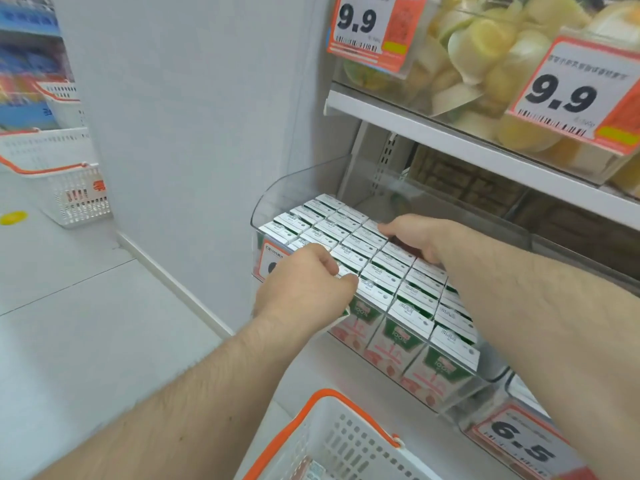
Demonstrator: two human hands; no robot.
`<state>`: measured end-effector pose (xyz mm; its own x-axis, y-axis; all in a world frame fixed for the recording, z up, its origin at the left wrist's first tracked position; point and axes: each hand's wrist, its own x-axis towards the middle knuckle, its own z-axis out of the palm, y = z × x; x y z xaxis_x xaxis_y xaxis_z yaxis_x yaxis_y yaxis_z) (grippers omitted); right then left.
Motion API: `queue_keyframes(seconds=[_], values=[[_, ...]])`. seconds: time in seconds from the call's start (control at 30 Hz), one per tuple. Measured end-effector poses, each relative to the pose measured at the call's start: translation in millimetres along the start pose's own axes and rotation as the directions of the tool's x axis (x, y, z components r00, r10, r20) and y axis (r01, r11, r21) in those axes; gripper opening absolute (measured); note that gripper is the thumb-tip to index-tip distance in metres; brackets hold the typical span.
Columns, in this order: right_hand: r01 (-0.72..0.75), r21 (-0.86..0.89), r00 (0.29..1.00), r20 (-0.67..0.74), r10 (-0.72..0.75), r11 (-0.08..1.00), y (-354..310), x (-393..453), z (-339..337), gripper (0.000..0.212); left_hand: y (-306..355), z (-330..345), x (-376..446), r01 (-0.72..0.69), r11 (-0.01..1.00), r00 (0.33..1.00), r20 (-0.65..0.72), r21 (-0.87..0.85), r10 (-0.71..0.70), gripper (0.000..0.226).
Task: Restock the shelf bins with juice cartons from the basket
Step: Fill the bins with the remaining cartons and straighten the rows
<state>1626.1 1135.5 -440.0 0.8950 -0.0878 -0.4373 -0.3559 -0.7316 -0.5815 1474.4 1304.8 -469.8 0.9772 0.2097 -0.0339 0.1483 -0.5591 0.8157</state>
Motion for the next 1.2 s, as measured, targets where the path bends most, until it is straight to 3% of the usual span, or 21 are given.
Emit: queue_keyframes(seconds=[0.07,0.17,0.27,0.33,0.4,0.5,0.57,0.67,0.77,0.8,0.87,0.93,1.03,1.1,1.2], values=[[0.0,-0.201,1.0,-0.03,-0.007,0.98,-0.1,-5.3,-3.5,0.061,3.3,-5.1,-0.8,0.05,0.986,0.999,0.006,-0.16,-0.049,0.019],[0.078,-0.427,0.936,-0.28,-0.213,0.901,-3.3,-28.4,-2.0,0.062,13.2,-12.9,-11.0,0.136,0.859,0.991,0.082,-0.493,-0.11,0.027],[0.308,-0.317,0.731,-0.524,-0.436,0.897,-2.9,-80.1,6.3,0.031,23.0,-12.8,-30.0,0.297,0.705,0.952,0.254,-0.645,-0.168,0.035],[0.503,-0.242,0.607,-0.585,-0.539,0.829,6.2,-129.2,17.2,0.024,27.3,-8.2,-41.3,0.334,0.667,0.937,0.314,-0.666,-0.156,0.042],[0.616,-0.14,0.564,-0.609,-0.558,0.775,23.8,-175.9,26.4,0.025,33.7,-2.9,-50.9,0.346,0.634,0.928,0.351,-0.691,-0.124,0.046],[0.605,0.011,0.646,-0.591,-0.483,0.796,59.5,-220.5,33.2,0.022,42.6,9.5,-66.5,0.371,0.587,0.914,0.394,-0.719,-0.094,0.05],[0.558,0.128,0.726,-0.555,-0.407,0.82,83.9,-239.2,37.5,0.008,49.5,19.3,-77.2,0.369,0.576,0.908,0.415,-0.729,-0.057,0.05],[0.463,0.124,0.801,-0.483,-0.354,0.878,117.3,-259.8,50.5,0.059,61.9,32.1,-100.7,0.354,0.597,0.901,0.433,-0.72,-0.012,0.05],[0.444,0.101,0.802,-0.488,-0.344,0.89,141.7,-269.2,58.1,0.041,68.1,45.3,-119.8,0.33,0.656,0.874,0.483,-0.678,0.06,0.05],[0.448,0.154,0.808,-0.492,-0.325,0.881,147.7,-272.0,56.6,0.034,69.1,48.5,-123.6,0.34,0.652,0.85,0.518,-0.677,0.094,0.049],[0.436,0.421,0.852,-0.477,-0.215,0.795,159.1,-278.0,47.8,0.023,71.1,52.8,-129.6,0.342,0.636,0.806,0.564,-0.691,0.179,0.044],[0.372,0.679,0.912,-0.395,-0.113,0.633,170.3,-286.2,34.5,0.013,68.0,54.6,-132.0,0.239,0.691,0.79,0.55,-0.682,0.269,0.036],[0.346,0.814,0.933,-0.352,-0.077,0.467,186.2,-296.0,18.8,0.024,61.3,55.0,-137.4,0.037,0.812,0.697,0.597,-0.582,0.396,0.045],[0.342,0.815,0.934,-0.351,-0.073,0.467,194.3,-300.7,13.6,0.023,59.6,62.1,-143.5,-0.076,0.847,0.671,0.602,-0.526,0.434,0.043],[0.304,0.783,0.943,-0.33,-0.051,0.542,202.9,-303.8,8.9,0.03,61.1,77.4,-149.6,-0.253,0.843,0.746,0.46,-0.475,0.482,0.028]])
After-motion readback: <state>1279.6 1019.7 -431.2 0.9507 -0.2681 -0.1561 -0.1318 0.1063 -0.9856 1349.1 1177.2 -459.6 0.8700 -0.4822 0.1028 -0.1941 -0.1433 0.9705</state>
